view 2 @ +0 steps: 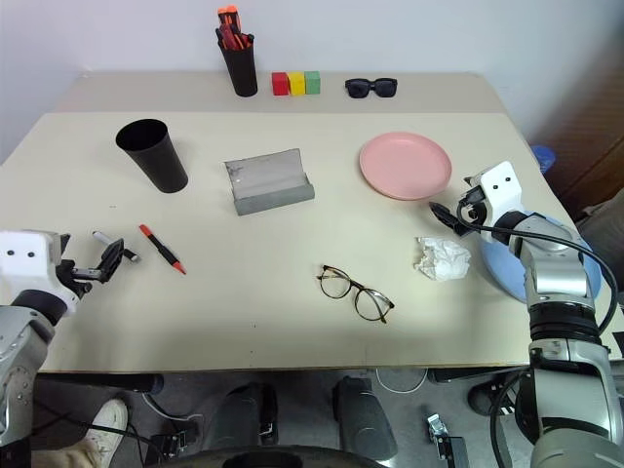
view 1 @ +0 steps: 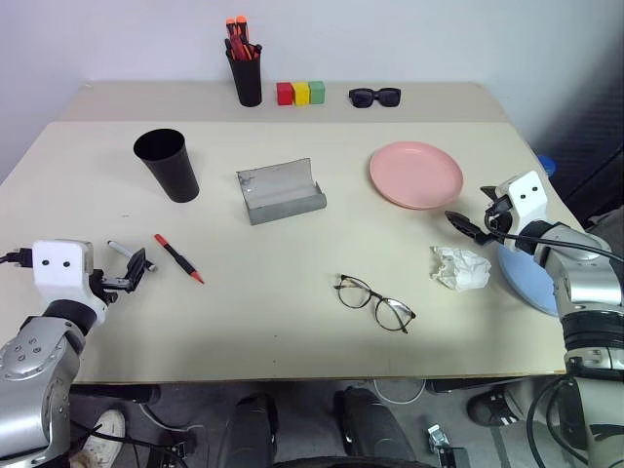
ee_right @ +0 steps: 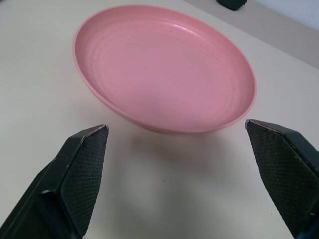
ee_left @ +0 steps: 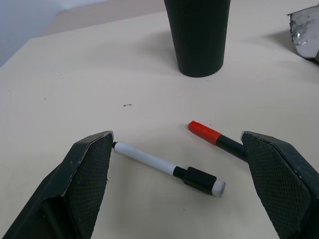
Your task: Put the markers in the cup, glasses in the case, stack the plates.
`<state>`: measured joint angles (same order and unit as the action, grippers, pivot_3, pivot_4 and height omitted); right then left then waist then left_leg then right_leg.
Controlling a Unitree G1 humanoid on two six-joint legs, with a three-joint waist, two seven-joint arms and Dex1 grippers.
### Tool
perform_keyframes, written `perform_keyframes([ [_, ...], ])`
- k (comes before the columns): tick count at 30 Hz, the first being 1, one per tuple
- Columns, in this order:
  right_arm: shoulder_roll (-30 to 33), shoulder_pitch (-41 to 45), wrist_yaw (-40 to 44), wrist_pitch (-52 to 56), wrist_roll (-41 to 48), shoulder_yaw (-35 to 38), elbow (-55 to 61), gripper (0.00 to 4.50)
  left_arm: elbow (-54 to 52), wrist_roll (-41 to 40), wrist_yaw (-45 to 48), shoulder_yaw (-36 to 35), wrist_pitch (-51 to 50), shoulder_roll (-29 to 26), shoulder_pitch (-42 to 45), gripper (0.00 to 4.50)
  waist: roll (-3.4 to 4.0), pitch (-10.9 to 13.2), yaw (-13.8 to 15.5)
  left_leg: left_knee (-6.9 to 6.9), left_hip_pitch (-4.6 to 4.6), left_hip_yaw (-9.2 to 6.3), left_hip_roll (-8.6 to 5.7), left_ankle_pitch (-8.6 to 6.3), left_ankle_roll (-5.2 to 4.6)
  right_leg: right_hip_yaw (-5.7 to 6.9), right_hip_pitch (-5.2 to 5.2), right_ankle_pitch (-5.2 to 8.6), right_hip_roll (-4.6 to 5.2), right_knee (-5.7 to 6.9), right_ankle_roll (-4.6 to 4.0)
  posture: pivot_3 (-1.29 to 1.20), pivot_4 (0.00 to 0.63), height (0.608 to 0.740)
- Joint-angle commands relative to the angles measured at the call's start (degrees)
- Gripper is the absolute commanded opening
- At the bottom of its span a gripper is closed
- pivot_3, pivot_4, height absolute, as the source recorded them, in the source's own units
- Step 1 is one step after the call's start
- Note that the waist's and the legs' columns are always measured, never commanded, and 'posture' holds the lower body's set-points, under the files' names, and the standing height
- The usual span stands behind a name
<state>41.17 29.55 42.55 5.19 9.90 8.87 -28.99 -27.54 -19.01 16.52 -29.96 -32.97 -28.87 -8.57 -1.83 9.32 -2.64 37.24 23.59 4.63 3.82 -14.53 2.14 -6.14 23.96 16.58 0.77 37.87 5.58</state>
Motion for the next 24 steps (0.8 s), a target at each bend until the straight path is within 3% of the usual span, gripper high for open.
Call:
perform_keyframes([
  [1, 0.2, 1.1, -0.4, -0.6, 0.6, 1.4, 1.4, 4.50, -1.8, 0.1, -0.2, -0.6, 0.9, -0.4, 0.4, 4.22, 0.00, 0.0, 0.0, 0.00, 0.00, 0.00, 0.00, 0.00, 0.00, 0.00, 0.00, 0.00, 0.00, 0.00, 0.00, 0.00, 0.150, 0.725],
  [17, -3.2, 2.6, -1.1, 0.3, 0.6, -1.0, 5.2, 4.50, -1.9, 1.8, -4.0, 0.9, -0.5, 0.7, 1.7, 4.22, 0.00, 0.0, 0.0, 0.01, 0.00, 0.00, 0.00, 0.00, 0.00, 0.00, -0.01, -0.08, 0.00, 0.01, 0.14, 0.00, 0.150, 0.725],
  [24, -11.0, -0.3, -1.7, 5.6, 0.7, -7.4, 20.0, 4.50, -1.0, 5.1, -17.0, 0.2, -11.0, 6.2, 9.0, 4.37, 0.00, 0.0, 0.0, 0.04, -0.02, -0.07, 0.01, 0.00, 0.00, 0.01, -0.02, -0.10, -0.05, 0.11, 0.19, 0.00, 0.150, 0.725],
])
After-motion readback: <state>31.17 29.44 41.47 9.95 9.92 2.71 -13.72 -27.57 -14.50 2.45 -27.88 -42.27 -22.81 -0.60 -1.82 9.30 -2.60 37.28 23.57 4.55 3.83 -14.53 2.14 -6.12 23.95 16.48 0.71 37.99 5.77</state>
